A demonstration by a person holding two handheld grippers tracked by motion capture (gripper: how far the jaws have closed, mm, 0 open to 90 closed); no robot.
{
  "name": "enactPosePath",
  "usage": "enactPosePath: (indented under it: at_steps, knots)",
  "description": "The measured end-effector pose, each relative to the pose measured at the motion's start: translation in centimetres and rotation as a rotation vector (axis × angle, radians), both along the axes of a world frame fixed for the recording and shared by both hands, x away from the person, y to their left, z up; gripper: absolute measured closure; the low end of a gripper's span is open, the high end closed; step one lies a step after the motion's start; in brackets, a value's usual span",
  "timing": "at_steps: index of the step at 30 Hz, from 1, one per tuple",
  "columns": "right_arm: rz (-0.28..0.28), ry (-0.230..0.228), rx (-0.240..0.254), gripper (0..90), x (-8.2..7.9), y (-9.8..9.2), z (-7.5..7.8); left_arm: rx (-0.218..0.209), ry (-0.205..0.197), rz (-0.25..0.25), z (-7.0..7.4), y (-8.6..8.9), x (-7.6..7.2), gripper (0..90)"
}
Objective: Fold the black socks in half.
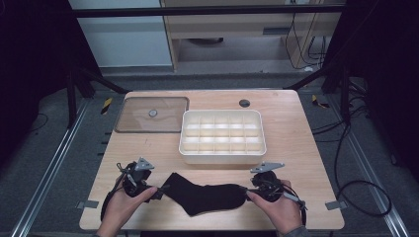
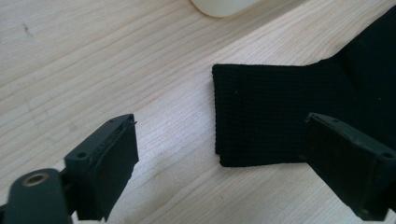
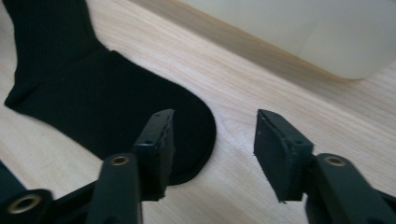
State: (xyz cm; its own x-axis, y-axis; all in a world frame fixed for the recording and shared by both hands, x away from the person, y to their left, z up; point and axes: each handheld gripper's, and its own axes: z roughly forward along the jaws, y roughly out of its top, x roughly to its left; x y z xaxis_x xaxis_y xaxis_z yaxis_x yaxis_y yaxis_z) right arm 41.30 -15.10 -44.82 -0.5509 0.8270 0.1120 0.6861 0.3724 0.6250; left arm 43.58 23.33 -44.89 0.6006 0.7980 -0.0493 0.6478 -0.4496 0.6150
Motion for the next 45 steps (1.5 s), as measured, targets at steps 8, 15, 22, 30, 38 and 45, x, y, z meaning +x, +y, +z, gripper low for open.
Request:
enactPosePath:
  at_steps: [8,15,22,30,38,45]
  knots:
    - [0.011,0.023,0.009,61.5,0.5,0.6,-0.5,0.010,0.012,-0.017,-0.4,-1.0,0.3,22.2]
    - [0.002,0.052,0.008,58.9,0.9,0.7,-2.2,0.055,0.052,-0.029,-1.9,-1.6,0.5,27.4]
    - [-0.013,0.063,0.038,52.3,0.7,0.6,-2.9,0.044,0.050,-0.015,-2.2,-1.3,0.7,30.6]
    - [0.015,0.066,0.039,55.6,0.4,1.5,-3.0,0.050,0.076,-0.024,-2.7,-1.5,1.3,41.6]
    - [0.004,0.086,0.030,47.7,0.9,1.9,-3.6,0.074,0.087,-0.048,-2.5,-2.1,1.6,48.0]
    - [0.010,0.097,0.022,53.2,0.9,2.0,-3.7,0.072,0.100,-0.058,-2.7,-2.3,1.5,54.7]
